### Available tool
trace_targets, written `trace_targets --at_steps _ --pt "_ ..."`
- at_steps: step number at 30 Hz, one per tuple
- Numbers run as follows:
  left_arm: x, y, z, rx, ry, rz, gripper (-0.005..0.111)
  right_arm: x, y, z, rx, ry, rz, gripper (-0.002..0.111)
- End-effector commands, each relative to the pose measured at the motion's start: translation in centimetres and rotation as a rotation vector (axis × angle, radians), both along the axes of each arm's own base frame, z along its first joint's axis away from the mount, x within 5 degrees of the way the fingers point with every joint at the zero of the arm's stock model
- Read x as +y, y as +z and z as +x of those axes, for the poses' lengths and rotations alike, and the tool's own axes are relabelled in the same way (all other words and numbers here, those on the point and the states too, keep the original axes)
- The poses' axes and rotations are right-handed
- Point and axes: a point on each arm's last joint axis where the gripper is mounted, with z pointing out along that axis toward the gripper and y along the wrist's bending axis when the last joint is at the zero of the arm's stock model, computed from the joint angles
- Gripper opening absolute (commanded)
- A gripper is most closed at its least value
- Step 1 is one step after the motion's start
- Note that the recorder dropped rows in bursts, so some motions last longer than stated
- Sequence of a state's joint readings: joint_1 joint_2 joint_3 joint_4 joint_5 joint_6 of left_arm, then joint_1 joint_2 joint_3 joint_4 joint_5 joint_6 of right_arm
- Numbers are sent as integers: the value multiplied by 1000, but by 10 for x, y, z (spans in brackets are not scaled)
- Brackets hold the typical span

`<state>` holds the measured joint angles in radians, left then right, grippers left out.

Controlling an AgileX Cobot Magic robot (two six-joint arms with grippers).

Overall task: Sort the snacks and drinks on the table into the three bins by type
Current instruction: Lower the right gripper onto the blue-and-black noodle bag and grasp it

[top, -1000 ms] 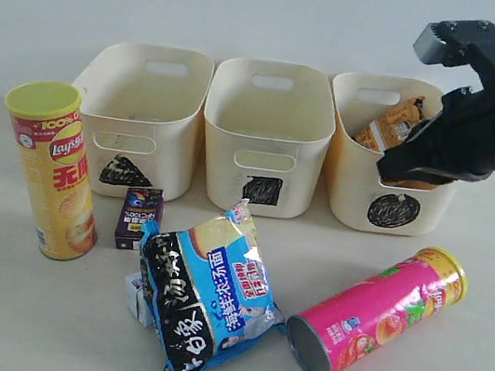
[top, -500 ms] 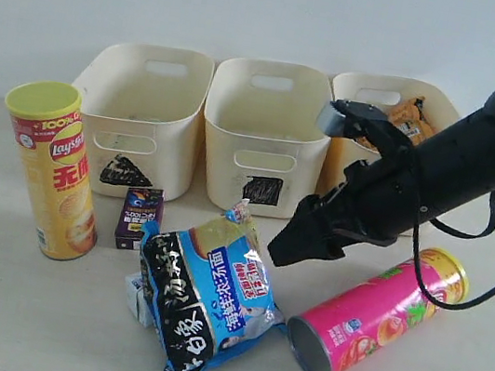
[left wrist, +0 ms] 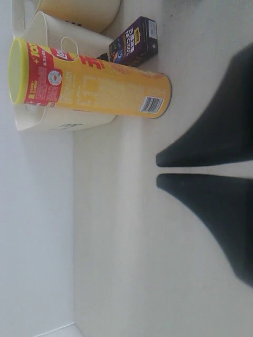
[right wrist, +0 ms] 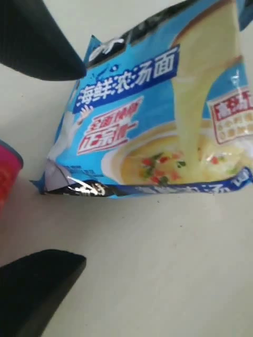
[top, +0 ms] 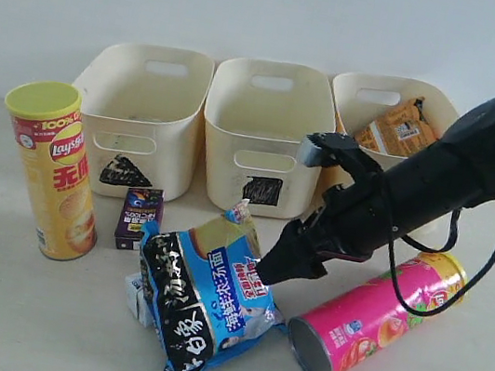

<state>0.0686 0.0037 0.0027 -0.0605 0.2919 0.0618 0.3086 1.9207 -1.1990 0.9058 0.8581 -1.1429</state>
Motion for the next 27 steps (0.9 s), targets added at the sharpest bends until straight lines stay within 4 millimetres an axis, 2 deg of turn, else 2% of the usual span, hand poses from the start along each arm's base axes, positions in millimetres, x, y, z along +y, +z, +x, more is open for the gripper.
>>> trace_targets --at_steps 1,10,19,27 --pt "0 2 0 -14 5 -10 4 4 -3 10 -12 5 13 79" --pt "0 2 0 -14 5 -10 4 21 -17 9 -71 77 -10 79" --pt "0 2 0 -14 5 -10 4 26 -39 9 -52 118 -25 79" --pt "0 2 0 -14 5 -10 4 33 -38 3 -40 206 76 79"
